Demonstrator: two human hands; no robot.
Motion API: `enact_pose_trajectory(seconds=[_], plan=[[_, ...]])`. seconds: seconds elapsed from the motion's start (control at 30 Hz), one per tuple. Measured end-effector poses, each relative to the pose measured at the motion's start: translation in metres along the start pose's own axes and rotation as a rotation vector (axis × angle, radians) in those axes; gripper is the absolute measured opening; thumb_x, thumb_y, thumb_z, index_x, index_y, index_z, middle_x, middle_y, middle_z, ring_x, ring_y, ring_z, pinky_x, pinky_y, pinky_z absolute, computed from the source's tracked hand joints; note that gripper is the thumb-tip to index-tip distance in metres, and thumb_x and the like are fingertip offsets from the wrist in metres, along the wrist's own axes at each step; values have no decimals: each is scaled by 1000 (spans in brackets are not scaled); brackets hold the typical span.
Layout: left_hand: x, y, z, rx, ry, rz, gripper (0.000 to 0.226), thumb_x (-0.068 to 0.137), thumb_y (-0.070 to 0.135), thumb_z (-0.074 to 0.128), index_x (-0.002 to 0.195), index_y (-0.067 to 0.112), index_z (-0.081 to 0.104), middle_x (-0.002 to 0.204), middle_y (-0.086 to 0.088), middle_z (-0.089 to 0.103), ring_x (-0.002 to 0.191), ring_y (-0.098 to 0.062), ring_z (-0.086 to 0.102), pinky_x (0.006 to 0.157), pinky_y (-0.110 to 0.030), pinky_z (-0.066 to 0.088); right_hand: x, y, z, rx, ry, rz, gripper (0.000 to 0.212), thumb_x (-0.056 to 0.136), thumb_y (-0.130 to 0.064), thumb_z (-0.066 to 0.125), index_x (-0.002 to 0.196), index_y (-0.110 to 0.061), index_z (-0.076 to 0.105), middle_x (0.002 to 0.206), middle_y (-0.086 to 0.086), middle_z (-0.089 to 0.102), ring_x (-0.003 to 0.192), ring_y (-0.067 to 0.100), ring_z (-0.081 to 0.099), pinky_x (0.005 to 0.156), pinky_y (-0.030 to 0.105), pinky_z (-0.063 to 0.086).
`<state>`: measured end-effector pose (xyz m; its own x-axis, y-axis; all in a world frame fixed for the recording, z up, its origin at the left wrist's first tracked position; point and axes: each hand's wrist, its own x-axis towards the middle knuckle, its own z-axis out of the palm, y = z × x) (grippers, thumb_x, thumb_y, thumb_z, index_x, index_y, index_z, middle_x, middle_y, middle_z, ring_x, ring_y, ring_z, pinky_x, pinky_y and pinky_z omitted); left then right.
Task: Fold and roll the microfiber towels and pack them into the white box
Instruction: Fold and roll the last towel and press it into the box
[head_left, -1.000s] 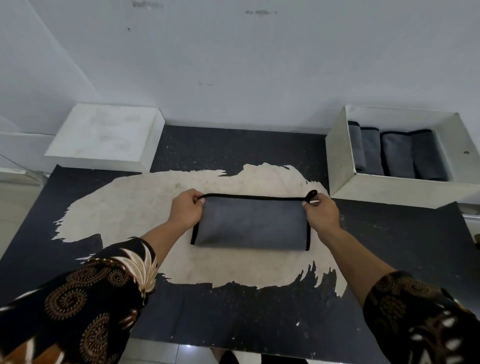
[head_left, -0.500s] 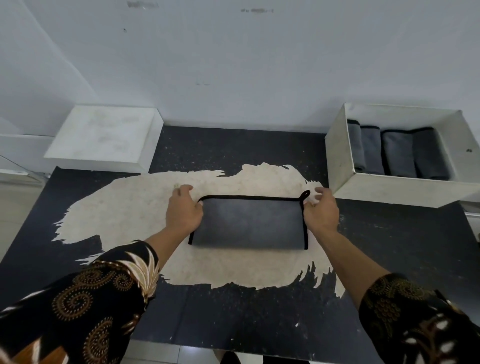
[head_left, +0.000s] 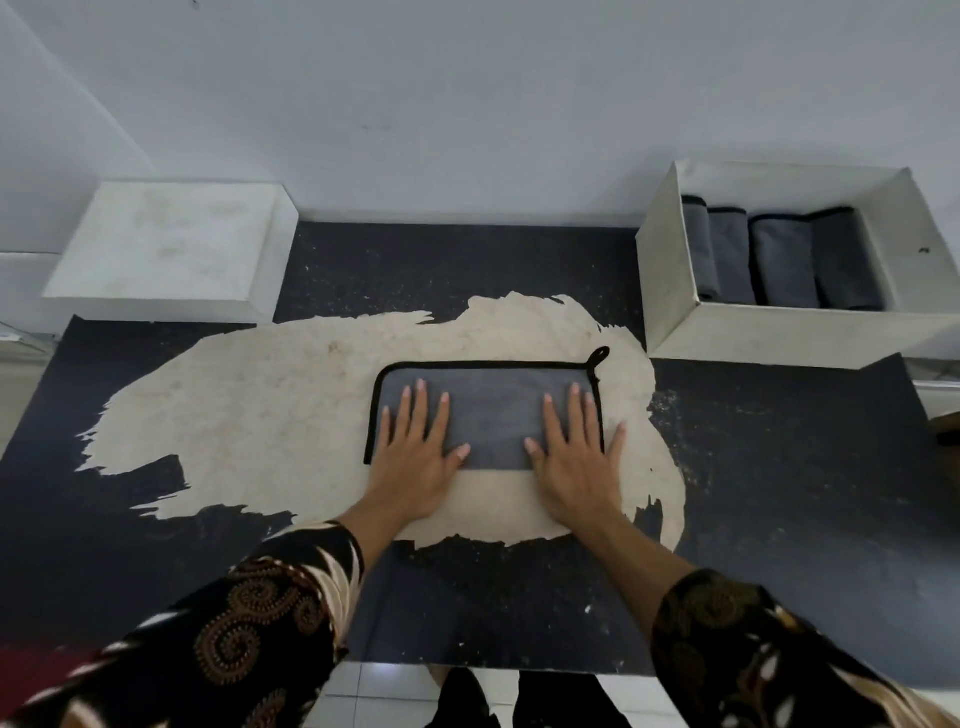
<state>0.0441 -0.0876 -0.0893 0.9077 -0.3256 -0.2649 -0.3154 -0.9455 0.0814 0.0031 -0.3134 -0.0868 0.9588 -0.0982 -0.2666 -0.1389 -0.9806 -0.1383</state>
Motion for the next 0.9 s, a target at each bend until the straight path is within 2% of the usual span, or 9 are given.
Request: enact_pose_trajectory(seconds=[0.13,0.2,0.27,0.37,0.47,0.57,0.67,0.77,0.9], plan=[[-4,-19,-5,-52,-47,-63,77,96,61,9,154,17,-17,159,-10,-26,148,-28,-20,121,-47,-5,0,22,-7,-1,-11,110,67,101,-55,12,156,-22,-10,163,7,-16,150,29,-13,116,63,-2],[-7,-19,-15,-121,15,-191,73,100,52,26,156,14,0,163,-14,-4,150,-35,2,120,-48,10,0,17,-17,60,37,179,67,102,-49,28,156,-16,8,163,13,2,149,35,4,116,60,8],[-12,-18,-29,-254,172,-467,63,97,40,50,147,9,28,150,-19,33,134,-38,35,108,-49,33,0,8,-32,195,154,355,58,96,-42,49,142,-12,33,149,17,33,134,37,33,107,53,29],[-15,-24,-37,-414,196,-617,56,92,34,62,135,5,41,130,-19,49,114,-36,51,93,-47,47,6,0,-47,435,126,596,50,90,-39,62,124,-9,41,124,16,54,111,37,54,92,47,42],[-9,-30,-41,-573,110,-619,44,91,28,65,125,5,49,117,-15,61,101,-32,62,83,-41,54,14,1,-53,489,-31,658,42,88,-37,64,114,-8,48,109,13,64,97,33,62,83,40,49],[-9,-35,-51,-565,-20,-608,14,92,21,61,92,7,60,92,-11,66,80,-24,61,63,-31,48,17,10,-62,594,-100,666,17,86,-24,64,84,-9,56,91,9,66,71,23,57,65,30,45],[-19,-33,-58,-686,-126,-571,16,90,17,60,78,8,61,78,-8,63,72,-21,59,58,-29,44,13,23,-64,689,-85,701,11,82,-16,63,79,-6,58,74,6,58,63,21,56,62,32,52],[-32,-29,-56,-694,-158,-548,17,89,24,64,81,9,61,85,-10,67,78,-23,63,69,-35,51,0,28,-64,748,-46,724,4,79,-10,61,79,-6,60,77,11,62,67,28,63,69,46,60],[-39,-13,-60,-624,135,-517,33,90,30,66,117,15,55,113,-1,57,98,-21,61,77,-30,48,-13,17,-73,755,138,629,15,80,-9,60,94,-10,61,84,3,62,79,25,59,68,30,44]])
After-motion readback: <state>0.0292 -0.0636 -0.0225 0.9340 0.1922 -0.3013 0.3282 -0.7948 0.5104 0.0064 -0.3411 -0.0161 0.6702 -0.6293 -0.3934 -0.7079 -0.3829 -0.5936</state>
